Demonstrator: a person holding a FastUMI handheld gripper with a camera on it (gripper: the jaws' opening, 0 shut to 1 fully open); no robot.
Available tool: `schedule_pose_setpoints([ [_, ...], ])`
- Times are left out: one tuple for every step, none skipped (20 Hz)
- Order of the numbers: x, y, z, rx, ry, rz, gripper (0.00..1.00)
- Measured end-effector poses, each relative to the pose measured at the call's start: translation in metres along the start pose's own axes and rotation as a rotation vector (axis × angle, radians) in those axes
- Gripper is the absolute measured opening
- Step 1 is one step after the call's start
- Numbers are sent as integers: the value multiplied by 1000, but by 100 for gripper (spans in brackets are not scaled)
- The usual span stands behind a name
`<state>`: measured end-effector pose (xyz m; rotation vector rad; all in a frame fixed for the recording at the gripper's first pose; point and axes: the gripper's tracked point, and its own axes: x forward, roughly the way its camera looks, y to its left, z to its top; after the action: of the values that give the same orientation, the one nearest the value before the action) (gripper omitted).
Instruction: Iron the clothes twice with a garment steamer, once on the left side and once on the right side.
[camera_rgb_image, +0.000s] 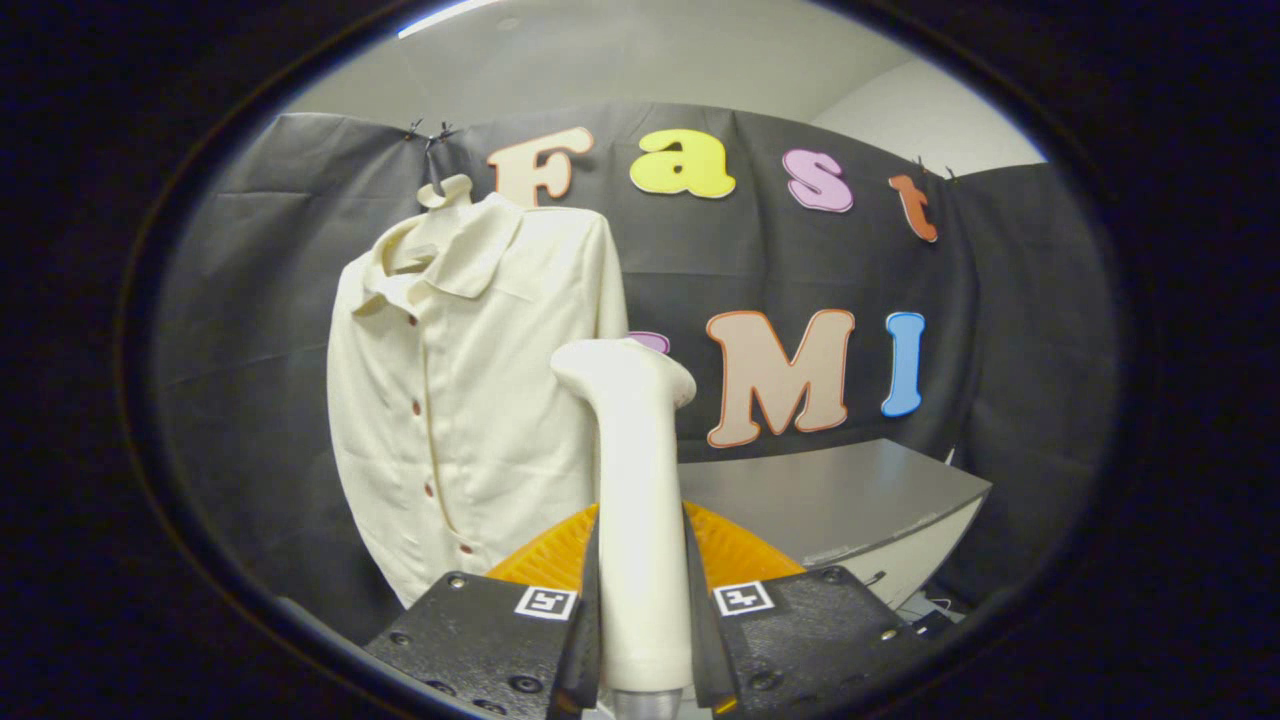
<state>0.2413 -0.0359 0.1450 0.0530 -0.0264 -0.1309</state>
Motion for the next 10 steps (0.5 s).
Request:
schedule_pose_setpoints([
  [-10,17,4,3,-9,-10,36],
  [-17,30,7,10,-21,-19,36],
  [-24,46,9,13,-21,-28,36],
  [-29,62,11,17,-22,-30,36],
  [-33,78,15,18,-27,-27,36],
  [-36,94,19,15,-35,-22,36],
  [-38,109,22,6,-43,-17,36],
  [-38,123,23,-5,-36,-9,36],
  [-38,137,24,-15,-34,3,35],
  [-38,152,26,-27,-38,13,35],
])
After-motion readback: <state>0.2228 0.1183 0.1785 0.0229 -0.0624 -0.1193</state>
